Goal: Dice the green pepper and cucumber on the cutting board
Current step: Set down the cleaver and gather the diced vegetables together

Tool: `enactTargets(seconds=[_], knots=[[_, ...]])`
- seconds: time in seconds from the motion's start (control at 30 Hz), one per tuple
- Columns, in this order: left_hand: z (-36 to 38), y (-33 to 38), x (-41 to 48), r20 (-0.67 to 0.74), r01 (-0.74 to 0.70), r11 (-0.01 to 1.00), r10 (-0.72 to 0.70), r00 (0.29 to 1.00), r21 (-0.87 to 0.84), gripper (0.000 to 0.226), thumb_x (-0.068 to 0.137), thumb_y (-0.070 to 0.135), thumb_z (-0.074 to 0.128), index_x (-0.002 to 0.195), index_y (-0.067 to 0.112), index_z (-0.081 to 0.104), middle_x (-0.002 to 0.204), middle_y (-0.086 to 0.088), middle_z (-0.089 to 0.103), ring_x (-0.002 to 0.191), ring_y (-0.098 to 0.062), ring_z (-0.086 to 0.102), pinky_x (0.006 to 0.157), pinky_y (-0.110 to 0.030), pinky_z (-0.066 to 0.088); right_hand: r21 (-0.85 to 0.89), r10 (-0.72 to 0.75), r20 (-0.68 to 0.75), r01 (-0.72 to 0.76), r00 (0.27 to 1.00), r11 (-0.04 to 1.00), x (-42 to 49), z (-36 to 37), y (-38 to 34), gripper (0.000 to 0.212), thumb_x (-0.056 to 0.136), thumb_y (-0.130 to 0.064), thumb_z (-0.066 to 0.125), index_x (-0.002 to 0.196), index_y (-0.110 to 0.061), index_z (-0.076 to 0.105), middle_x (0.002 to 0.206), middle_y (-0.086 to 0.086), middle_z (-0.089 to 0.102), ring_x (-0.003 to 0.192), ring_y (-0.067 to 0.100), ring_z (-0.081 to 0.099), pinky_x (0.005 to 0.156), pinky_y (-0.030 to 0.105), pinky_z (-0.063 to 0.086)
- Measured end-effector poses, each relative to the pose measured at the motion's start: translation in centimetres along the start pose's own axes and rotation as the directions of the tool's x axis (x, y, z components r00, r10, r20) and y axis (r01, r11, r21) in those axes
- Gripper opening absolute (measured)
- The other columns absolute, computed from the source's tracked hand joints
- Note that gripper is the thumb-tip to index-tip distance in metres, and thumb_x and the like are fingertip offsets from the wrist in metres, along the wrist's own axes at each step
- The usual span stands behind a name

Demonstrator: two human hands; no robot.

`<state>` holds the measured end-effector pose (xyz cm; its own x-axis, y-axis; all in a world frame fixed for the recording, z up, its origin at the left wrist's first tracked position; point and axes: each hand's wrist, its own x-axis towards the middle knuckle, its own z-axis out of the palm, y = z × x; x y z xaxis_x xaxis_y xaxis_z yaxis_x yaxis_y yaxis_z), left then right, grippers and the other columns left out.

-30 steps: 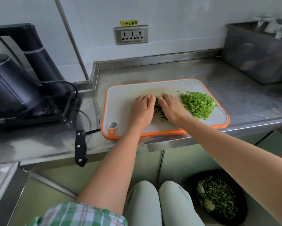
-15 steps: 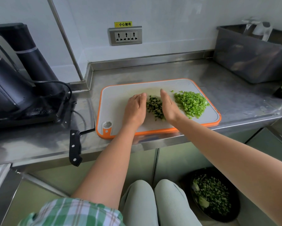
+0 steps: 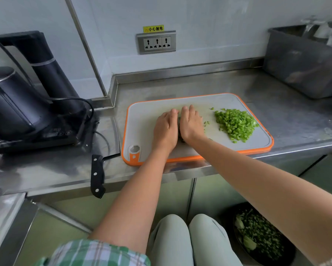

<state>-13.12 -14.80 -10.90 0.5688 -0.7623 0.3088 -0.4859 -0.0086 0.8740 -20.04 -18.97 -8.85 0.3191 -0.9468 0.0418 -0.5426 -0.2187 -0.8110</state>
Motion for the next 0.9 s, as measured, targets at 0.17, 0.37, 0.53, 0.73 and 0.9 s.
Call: enactTargets(seconds=[0.17, 0.37, 0.53, 0.73, 0.9], knots=[[0.0, -0.2, 0.2, 0.019, 0.065, 0.998, -0.065, 0.998, -0.001, 0.05, 0.101, 0.041, 0.028, 0.119, 0.011, 0.065, 0.125, -0.006, 0.062, 0.118, -0.02, 0.054, 0.095, -0.023, 0.035, -0.014, -0.048, -0.049, 0.047, 0.998, 0.999, 0.2, -3.2, 0.9, 0.049, 0.105, -0.026, 0.014, 0.139, -0.001, 0.038, 0.146, 0.017, 0.039, 0.136, 0.031, 0.031, 0.113, 0.04, 0.019], [0.0, 0.0, 0.1, 0.037, 0.054, 0.999, -0.054, 0.998, 0.006, 0.047, 0.105, 0.034, 0.028, 0.12, 0.011, 0.065, 0.127, -0.006, 0.061, 0.12, -0.02, 0.052, 0.094, -0.02, 0.032, -0.193, -0.039, 0.134, 0.065, 0.99, 0.979, -0.8, -2.9, 2.0, 0.05, 0.105, -0.028, 0.015, 0.145, -0.002, 0.032, 0.151, 0.019, 0.031, 0.14, 0.031, 0.025, 0.114, 0.04, 0.016], [-0.1, 0.1, 0.0, 0.054, 0.036, 0.999, -0.038, 0.998, 0.035, 0.045, 0.104, 0.034, 0.03, 0.117, 0.01, 0.066, 0.125, -0.007, 0.062, 0.117, -0.02, 0.053, 0.09, -0.018, 0.032, -0.085, -0.071, 0.08, 0.078, 0.994, 0.993, -1.4, -4.0, 1.7, 0.051, 0.106, -0.028, 0.016, 0.148, -0.001, 0.025, 0.156, 0.018, 0.021, 0.144, 0.035, 0.017, 0.117, 0.038, 0.01], [-0.7, 0.0, -0.2, 0.107, -0.319, 0.911, 0.301, 0.948, 0.261, 0.027, 0.088, 0.02, 0.057, 0.112, 0.014, 0.069, 0.113, -0.004, 0.064, 0.11, -0.025, 0.055, 0.098, -0.032, 0.04, 0.095, -0.103, 0.064, 0.096, 0.993, 0.991, -1.6, -6.1, 1.8, 0.047, 0.104, -0.031, 0.03, 0.144, -0.009, 0.04, 0.147, 0.011, 0.043, 0.136, 0.023, 0.038, 0.109, 0.028, 0.027], [0.3, 3.0, 0.0, 0.345, -0.566, 0.754, 0.462, 0.817, 0.333, 0.029, 0.071, 0.04, 0.066, 0.091, 0.022, 0.074, 0.093, 0.0, 0.064, 0.093, -0.027, 0.054, 0.084, -0.036, 0.043, -0.051, -0.119, -0.042, 0.116, 0.992, 0.992, 1.0, -9.7, 2.8, 0.031, 0.092, -0.007, 0.046, 0.119, -0.008, 0.062, 0.119, 0.009, 0.065, 0.105, 0.026, 0.063, 0.091, 0.033, 0.049]])
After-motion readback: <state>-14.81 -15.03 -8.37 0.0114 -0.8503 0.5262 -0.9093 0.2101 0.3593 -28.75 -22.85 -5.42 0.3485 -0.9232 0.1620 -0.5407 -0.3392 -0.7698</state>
